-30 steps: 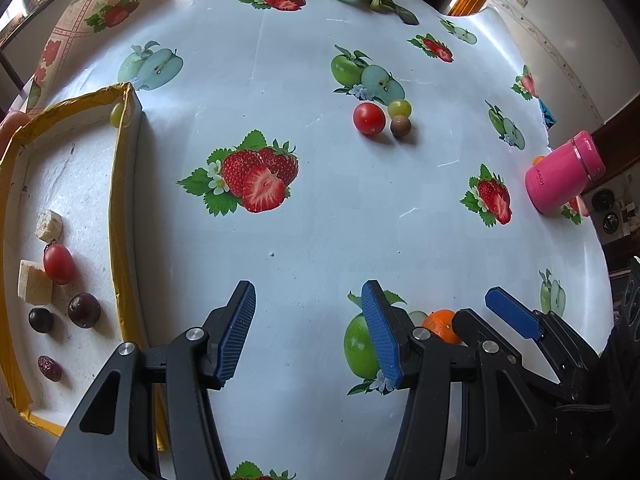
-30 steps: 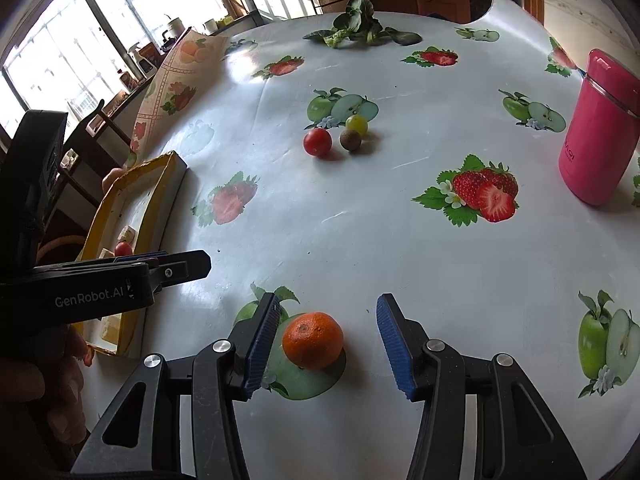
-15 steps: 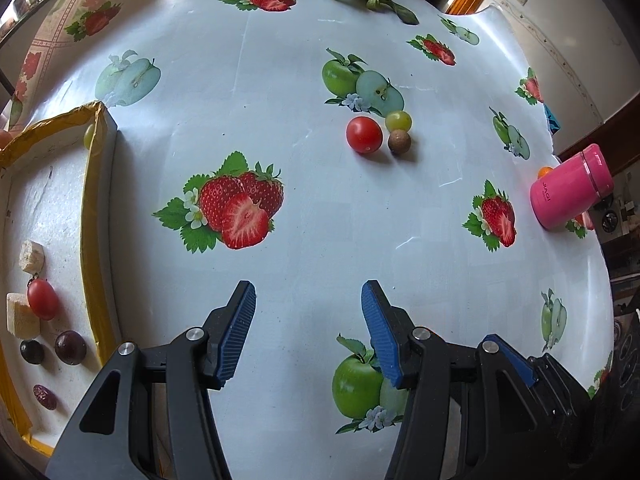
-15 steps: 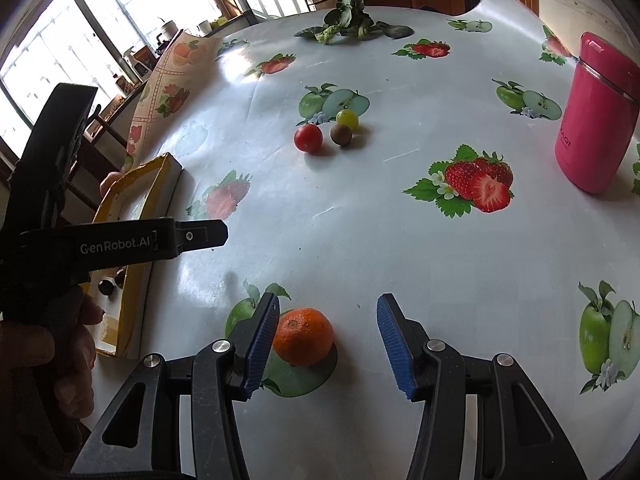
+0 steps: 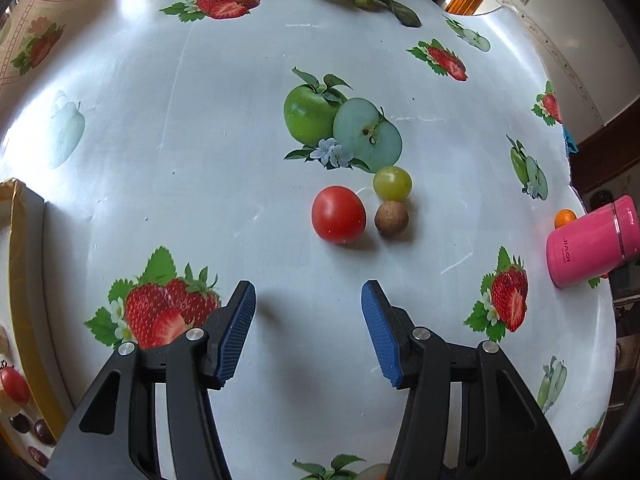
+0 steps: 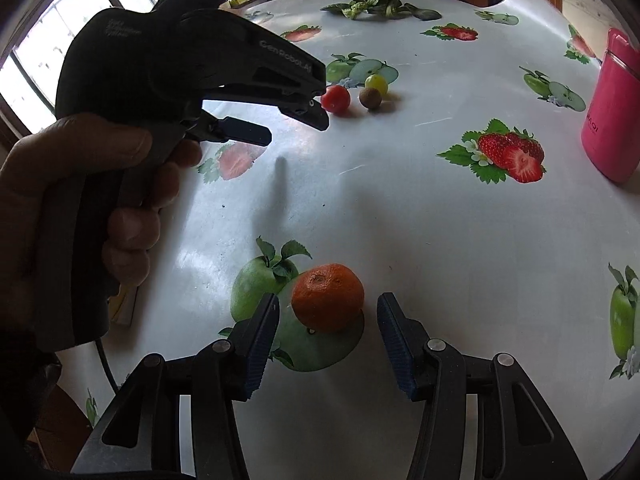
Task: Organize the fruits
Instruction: 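Move the left tool toward the red tomato on the table, then grasp the red tomato with the left tool while the right tool grasps the mandarin again, then carry the tomato and mandarin over the tray with both tools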
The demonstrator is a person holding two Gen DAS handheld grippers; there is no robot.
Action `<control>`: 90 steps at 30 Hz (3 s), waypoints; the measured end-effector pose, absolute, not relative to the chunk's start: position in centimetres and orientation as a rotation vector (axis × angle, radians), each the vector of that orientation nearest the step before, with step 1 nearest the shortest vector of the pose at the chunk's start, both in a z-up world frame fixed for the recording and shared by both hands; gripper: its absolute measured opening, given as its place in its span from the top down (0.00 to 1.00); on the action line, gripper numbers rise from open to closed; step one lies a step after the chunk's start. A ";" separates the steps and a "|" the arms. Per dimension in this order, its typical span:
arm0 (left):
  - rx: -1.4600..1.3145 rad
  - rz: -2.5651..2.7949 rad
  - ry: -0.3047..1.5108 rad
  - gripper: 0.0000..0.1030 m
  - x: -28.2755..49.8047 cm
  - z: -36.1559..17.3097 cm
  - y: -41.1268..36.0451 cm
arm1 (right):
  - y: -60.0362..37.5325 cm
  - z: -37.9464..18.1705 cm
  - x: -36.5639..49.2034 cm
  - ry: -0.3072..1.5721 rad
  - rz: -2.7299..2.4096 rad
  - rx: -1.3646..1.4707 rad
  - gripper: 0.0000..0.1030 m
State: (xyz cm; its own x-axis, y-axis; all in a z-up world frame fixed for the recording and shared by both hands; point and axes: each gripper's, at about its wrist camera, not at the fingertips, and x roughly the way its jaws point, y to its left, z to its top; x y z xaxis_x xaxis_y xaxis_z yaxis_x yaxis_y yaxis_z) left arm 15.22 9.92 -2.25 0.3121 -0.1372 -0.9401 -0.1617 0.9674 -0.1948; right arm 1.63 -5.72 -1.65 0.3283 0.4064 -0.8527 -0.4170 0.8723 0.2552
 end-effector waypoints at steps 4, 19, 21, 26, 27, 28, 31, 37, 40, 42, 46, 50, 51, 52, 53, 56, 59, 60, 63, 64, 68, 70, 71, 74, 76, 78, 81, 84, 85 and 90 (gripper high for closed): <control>-0.250 0.007 1.230 0.39 17.2 -2.3 9.1 | -5.5 -1.8 2.1 1.114 0.545 -0.008 0.62; -0.186 -0.054 1.197 0.74 15.0 -1.8 8.9 | -6.0 -1.0 1.9 1.096 0.555 0.000 0.65; -0.195 -0.051 1.192 0.74 13.5 -1.2 9.2 | -6.1 -0.5 2.0 1.088 0.553 -0.005 0.65; -0.216 -0.034 1.173 0.74 9.5 0.4 10.1 | -6.0 0.4 1.7 1.067 0.546 -0.020 0.65; -0.220 -0.029 1.169 0.74 8.8 0.6 10.3 | -6.0 0.7 1.4 1.062 0.545 -0.023 0.65; -0.226 -0.025 1.166 0.74 8.1 0.9 10.6 | -6.0 0.9 1.2 1.058 0.546 -0.025 0.65; -0.242 -0.012 1.156 0.74 6.0 1.8 11.4 | -5.7 1.7 0.3 1.043 0.548 -0.038 0.65; -0.251 0.013 1.134 0.74 2.5 3.3 13.1 | -4.8 2.8 -0.9 1.020 0.559 -0.058 0.65; -0.264 0.025 1.123 0.74 1.2 3.9 14.0 | -4.0 3.3 -1.5 1.009 0.571 -0.072 0.65; -0.270 0.033 1.119 0.74 0.3 4.3 14.6 | -3.4 3.7 -1.9 1.001 0.582 -0.081 0.65; -0.287 0.052 1.103 0.74 -1.5 5.0 15.9 | -2.0 4.3 -2.7 0.987 0.608 -0.103 0.65; -0.301 0.073 1.090 0.74 -2.9 5.5 17.4 | -0.4 4.9 -3.2 0.974 0.637 -0.122 0.65; -0.305 0.080 1.087 0.74 -3.2 5.6 17.8 | 0.0 5.0 -3.4 0.971 0.645 -0.127 0.65; -0.310 0.086 1.084 0.74 -3.5 5.7 18.1 | 0.5 5.1 -3.5 0.968 0.653 -0.132 0.65; -0.314 0.092 1.082 0.74 -3.8 5.8 18.5 | 0.9 5.2 -3.6 0.965 0.660 -0.136 0.65; -0.331 0.110 1.076 0.74 -4.6 5.8 19.6 | 2.2 5.4 -3.9 0.961 0.682 -0.149 0.65; -0.343 0.124 1.072 0.74 -5.1 5.9 20.6 | 3.4 5.5 -4.3 0.959 0.703 -0.163 0.65; -0.347 0.128 1.070 0.74 -5.3 5.9 20.9 | 3.8 5.6 -4.3 0.958 0.709 -0.166 0.65; -0.356 0.139 1.066 0.74 -5.6 6.0 21.8 | 4.8 5.7 -4.5 0.955 0.722 -0.176 0.65; -0.359 0.143 1.065 0.74 -5.7 6.0 22.0 | 5.0 5.7 -4.5 0.954 0.726 -0.177 0.65; -0.368 0.155 1.062 0.74 -6.0 6.0 22.9 | 5.9 6.0 -4.5 0.947 0.737 -0.181 0.65; -0.373 0.159 1.062 0.74 -6.1 6.0 23.2 | 6.4 6.1 -4.4 0.946 0.741 -0.182 0.65; -0.375 0.161 1.061 0.74 -6.1 6.0 23.4 | 6.6 6.1 -4.4 0.946 0.743 -0.183 0.65; -0.381 0.167 1.061 0.74 -6.2 5.9 23.8 | 7.1 6.0 -4.1 0.950 0.747 -0.183 0.65; -0.385 0.172 1.062 0.74 -6.2 5.8 24.2 | 7.5 5.9 -4.0 0.951 0.751 -0.184 0.65; -0.390 0.177 1.063 0.74 -6.3 5.7 24.6 | 7.9 5.9 -3.9 0.951 0.755 -0.186 0.65; -0.397 0.186 1.063 0.74 -6.4 5.6 25.1 | 8.5 5.9 -3.8 0.951 0.763 -0.189 0.65; -0.407 0.193 1.065 0.74 -6.4 5.4 25.7 | 9.2 5.9 -3.6 0.953 0.770 -0.191 0.65; -0.409 0.196 1.065 0.74 -6.4 5.3 25.9 | 9.4 5.9 -3.5 0.953 0.772 -0.193 0.65; -0.424 0.214 1.067 0.74 -6.4 5.0 27.2 | 10.4 5.8 -3.0 0.955 0.783 -0.192 0.65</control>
